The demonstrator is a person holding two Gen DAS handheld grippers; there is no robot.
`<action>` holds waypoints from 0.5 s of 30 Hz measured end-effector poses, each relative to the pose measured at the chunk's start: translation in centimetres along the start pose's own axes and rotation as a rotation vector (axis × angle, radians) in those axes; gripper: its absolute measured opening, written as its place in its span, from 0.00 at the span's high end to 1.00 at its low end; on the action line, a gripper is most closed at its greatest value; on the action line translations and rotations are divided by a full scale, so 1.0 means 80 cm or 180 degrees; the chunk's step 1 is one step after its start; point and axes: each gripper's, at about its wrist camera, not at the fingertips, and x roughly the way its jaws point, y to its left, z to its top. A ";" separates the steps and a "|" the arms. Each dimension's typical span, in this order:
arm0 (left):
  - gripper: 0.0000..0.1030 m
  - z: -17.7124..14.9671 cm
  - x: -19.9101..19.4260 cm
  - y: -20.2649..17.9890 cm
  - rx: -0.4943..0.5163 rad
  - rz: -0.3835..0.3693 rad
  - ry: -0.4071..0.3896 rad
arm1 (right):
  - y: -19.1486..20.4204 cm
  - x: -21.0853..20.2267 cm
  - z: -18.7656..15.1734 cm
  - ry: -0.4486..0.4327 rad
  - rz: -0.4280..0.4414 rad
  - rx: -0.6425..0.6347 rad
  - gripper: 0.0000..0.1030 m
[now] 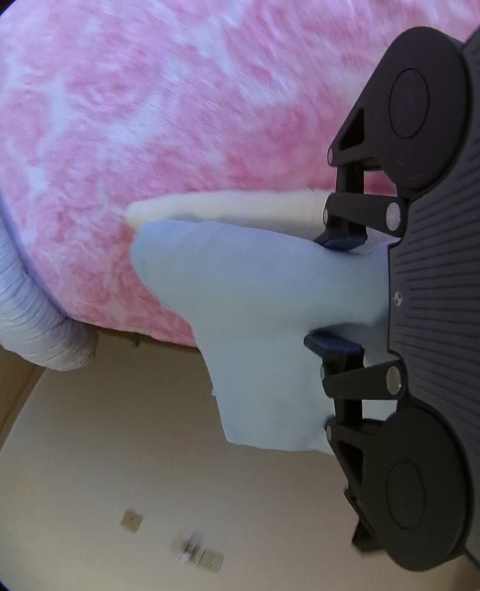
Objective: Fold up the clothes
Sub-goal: 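Grasp the folded sweatshirt edges with both grippers and lift it, then carry the folded sweatshirt with both grippers onto the folded white garment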
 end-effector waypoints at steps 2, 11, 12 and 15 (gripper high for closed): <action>0.73 -0.009 -0.032 -0.026 0.0167 0.0242 -0.0125 | 0.016 -0.022 0.000 -0.0031 -0.0241 -0.0227 0.53; 0.82 -0.066 -0.052 -0.088 0.0749 0.0729 0.0268 | 0.096 -0.073 -0.067 0.0374 -0.0610 -0.1339 0.87; 0.87 -0.071 -0.044 -0.079 0.0730 0.0847 0.0341 | 0.100 -0.064 -0.071 0.0478 -0.0627 -0.1335 0.87; 1.00 -0.083 -0.024 -0.051 0.0592 0.1034 0.0495 | 0.102 -0.031 -0.083 0.0770 -0.0672 -0.1376 0.88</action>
